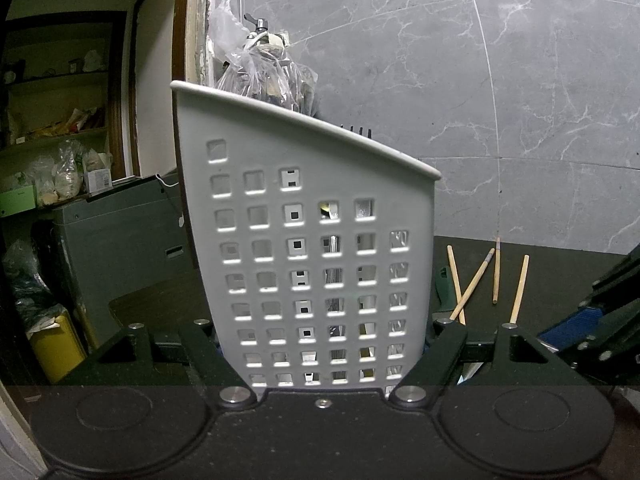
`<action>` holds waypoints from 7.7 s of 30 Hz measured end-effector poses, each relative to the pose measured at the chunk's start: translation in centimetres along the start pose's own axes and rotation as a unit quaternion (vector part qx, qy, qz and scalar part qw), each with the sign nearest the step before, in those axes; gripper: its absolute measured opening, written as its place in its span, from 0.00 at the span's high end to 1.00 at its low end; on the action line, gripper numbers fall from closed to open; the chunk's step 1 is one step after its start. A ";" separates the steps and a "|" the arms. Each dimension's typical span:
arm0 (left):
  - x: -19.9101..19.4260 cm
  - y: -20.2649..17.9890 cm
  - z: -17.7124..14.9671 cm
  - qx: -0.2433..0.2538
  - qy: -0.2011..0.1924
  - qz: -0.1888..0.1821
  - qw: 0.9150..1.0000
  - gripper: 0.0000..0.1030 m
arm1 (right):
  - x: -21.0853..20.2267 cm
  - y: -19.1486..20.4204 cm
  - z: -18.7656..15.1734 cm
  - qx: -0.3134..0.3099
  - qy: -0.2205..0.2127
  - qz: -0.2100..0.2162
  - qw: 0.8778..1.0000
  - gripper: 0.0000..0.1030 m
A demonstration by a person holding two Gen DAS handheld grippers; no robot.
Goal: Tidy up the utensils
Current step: 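Lift the dark metal flask with the right gripper and lower it into the caddy, then open the right gripper and move it back toward the utensil pile, then close the right gripper on the blue-handled child spoon, then lift the blue-handled spoon off the table with the right gripper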
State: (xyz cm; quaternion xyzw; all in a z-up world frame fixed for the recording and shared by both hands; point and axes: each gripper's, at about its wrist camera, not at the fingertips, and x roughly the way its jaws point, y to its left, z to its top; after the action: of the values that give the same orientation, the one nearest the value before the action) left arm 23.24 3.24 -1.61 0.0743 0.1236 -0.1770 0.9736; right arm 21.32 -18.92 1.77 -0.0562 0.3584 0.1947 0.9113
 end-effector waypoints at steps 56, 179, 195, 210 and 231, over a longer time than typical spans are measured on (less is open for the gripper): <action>0.0 0.0 0.1 0.000 0.001 -0.001 1.000 0.26 | -12.1 4.6 11.4 -0.079 -0.434 0.074 0.894 0.81; 0.1 -0.2 0.2 0.005 0.003 -0.001 1.000 0.25 | 7.0 -0.5 5.3 -0.089 -0.066 -0.028 0.993 0.59; 0.1 -0.2 0.2 0.005 0.003 -0.001 1.000 0.25 | 1.4 -1.8 1.6 -0.059 -0.021 -0.019 0.998 0.84; 0.1 -0.2 0.2 0.005 0.003 -0.001 1.000 0.25 | -3.5 -0.9 -1.9 0.041 0.022 0.074 0.996 0.72; 0.1 -0.2 0.2 0.006 0.003 -0.001 1.000 0.25 | 0.8 -4.7 0.9 -0.001 -0.052 0.067 0.996 0.36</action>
State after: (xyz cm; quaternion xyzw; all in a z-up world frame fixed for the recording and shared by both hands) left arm 23.27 2.99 -1.51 0.0807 0.1257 -0.1787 0.9725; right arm 24.22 -22.77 1.70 -0.0231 0.3133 0.2583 0.9136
